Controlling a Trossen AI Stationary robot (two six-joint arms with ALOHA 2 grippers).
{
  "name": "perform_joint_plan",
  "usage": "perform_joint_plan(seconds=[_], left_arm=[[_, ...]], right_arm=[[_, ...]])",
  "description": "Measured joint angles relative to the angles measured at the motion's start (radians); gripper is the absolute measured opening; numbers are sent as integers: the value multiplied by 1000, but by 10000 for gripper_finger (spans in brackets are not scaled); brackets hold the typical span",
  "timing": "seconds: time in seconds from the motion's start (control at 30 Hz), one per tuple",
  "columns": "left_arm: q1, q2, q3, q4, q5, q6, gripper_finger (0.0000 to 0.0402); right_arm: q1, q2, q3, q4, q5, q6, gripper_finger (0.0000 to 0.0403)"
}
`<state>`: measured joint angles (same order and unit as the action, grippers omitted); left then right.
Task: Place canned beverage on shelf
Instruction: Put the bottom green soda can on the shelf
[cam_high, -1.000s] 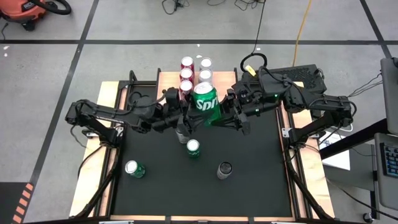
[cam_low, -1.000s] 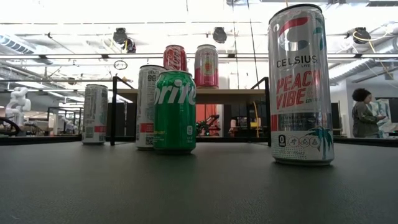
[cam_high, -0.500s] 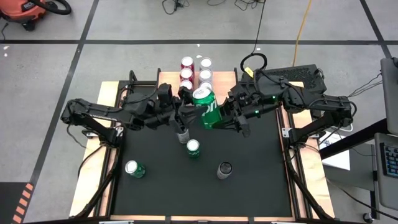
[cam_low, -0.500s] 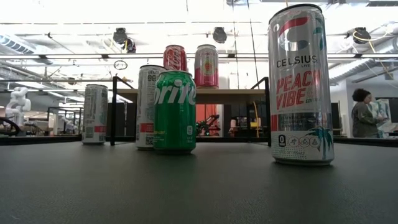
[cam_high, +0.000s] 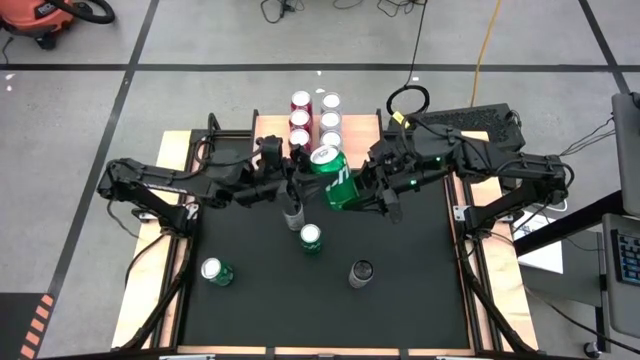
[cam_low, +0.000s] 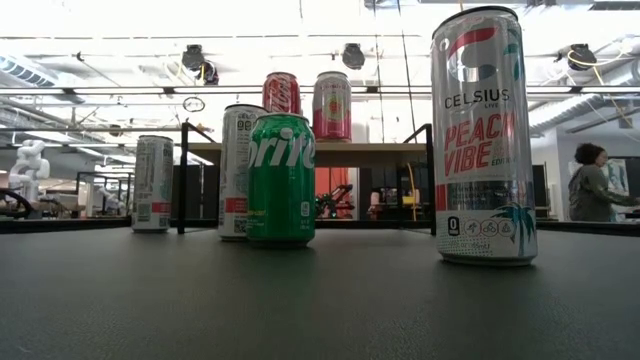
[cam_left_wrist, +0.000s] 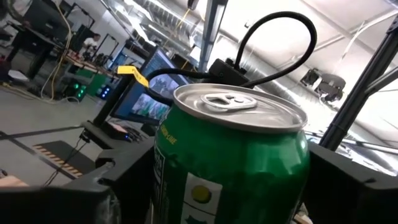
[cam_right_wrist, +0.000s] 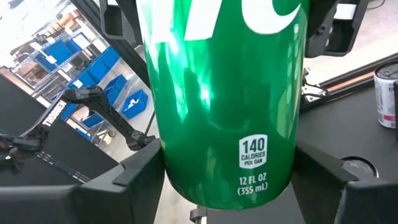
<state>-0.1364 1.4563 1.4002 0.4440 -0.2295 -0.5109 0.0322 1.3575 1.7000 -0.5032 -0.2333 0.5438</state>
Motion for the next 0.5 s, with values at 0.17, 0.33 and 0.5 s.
perform_joint_plan(seconds=[0.17, 0.33, 0.5], left_arm=[[0, 0, 0, 2, -1, 2, 301], [-1, 1, 0, 7, 8, -4, 299], [2, 1, 18, 23, 96, 13, 297]], right_arm=[[0, 0, 1, -2, -1, 0, 260], [-3, -5, 1, -5, -54, 11, 294], [-18, -19, 1, 22, -121, 33, 357]])
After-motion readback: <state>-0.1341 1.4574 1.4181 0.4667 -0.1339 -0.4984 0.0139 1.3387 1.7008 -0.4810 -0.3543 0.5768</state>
